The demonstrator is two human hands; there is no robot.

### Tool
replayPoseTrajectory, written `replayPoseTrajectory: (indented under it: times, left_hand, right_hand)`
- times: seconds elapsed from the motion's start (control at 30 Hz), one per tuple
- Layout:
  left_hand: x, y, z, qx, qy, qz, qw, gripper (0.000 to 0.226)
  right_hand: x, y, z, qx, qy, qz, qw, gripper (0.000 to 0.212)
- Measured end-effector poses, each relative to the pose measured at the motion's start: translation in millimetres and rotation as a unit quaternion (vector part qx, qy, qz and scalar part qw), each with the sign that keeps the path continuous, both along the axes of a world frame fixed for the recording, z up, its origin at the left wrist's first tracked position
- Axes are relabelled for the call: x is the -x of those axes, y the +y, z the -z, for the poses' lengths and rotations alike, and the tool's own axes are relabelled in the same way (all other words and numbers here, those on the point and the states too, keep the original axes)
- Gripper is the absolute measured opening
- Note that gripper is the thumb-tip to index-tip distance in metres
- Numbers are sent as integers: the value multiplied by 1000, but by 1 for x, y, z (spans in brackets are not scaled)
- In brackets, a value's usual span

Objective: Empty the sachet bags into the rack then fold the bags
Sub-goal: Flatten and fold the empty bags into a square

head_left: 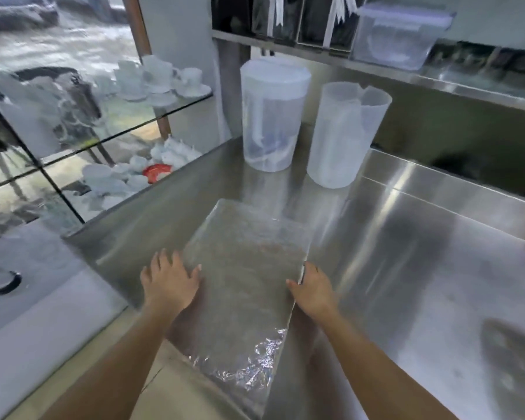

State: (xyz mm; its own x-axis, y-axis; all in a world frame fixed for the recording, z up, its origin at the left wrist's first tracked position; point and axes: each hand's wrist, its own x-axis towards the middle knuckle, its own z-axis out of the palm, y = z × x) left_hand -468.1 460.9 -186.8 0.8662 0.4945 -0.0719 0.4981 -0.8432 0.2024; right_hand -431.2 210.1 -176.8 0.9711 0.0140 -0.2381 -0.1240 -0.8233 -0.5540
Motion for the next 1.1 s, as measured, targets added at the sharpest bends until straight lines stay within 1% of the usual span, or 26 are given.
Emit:
replayPoseTrajectory:
  times: [0.07,0.13,0.17,0.23,0.3,0.33,0.37,0.4,0.47,0.5,0.53,0.57,0.6,0.7,0.77,0.83,0.9,1.0,1.1]
  left_hand:
    - [4,15,1,27,32,-50,998,64]
    - [5,20,-1,37,31,-73,996,62]
    - [4,21,-2,49,24,-72,996,62]
    - [-1,20,-4,104,24,-77,991,63]
    - [-9,20,-8,187,36,-100,977,57]
    - [-13,21,-11,245,37,-111,963,47]
    - [-17,22,-13,318,35,-119,940,31]
    - [-19,21,-15,398,41,-128,908,21]
    - [-19,19,-19,521,85,-149,836,16]
    - [-18,18,-21,560,110,-150,807,12]
    - [-17,18,-21,580,136,-141,791,8]
    - [-17,19,-20,592,156,-126,781,4]
    - [-16,20,-18,595,170,-113,777,4]
    - [-17,16,-15,610,193,-70,765,17]
    - [-19,7,-14,617,189,-38,763,22]
    - [-21,-6,-11,612,169,-18,772,20]
    - [-24,-20,-8,600,154,-6,785,13]
    - [-26,-38,-5,592,137,-10,794,15]
    - [-26,-47,-1,574,117,-19,810,14]
  right_hand:
    - [-1,11,0,5,6,10,1000,50]
    - [-2,19,-3,-3,12,30,999,53]
    - [-4,22,-4,-25,22,56,998,53]
    - [-7,23,-3,-79,52,118,988,52]
    - [-10,23,-1,-120,81,173,974,52]
    - [-11,21,1,-137,93,193,967,54]
    - [-12,18,2,-151,104,207,961,52]
    - [-12,14,2,-173,106,217,955,42]
    - [-9,4,-2,-236,123,211,941,5]
    - [-8,-3,-2,-262,138,205,933,11]
    - [-7,-12,-2,-282,152,201,926,19]
    - [-6,-21,-1,-300,158,202,919,21]
    - [-4,-31,-1,-310,168,204,913,19]
    - [6,-59,-1,-342,204,219,891,12]
    - [15,-73,0,-352,220,212,885,11]
    - [24,-83,0,-368,229,219,874,12]
    - [30,-91,2,-389,218,243,862,13]
    - [37,-100,5,-429,203,265,840,16]
    - [40,-104,8,-460,197,276,821,20]
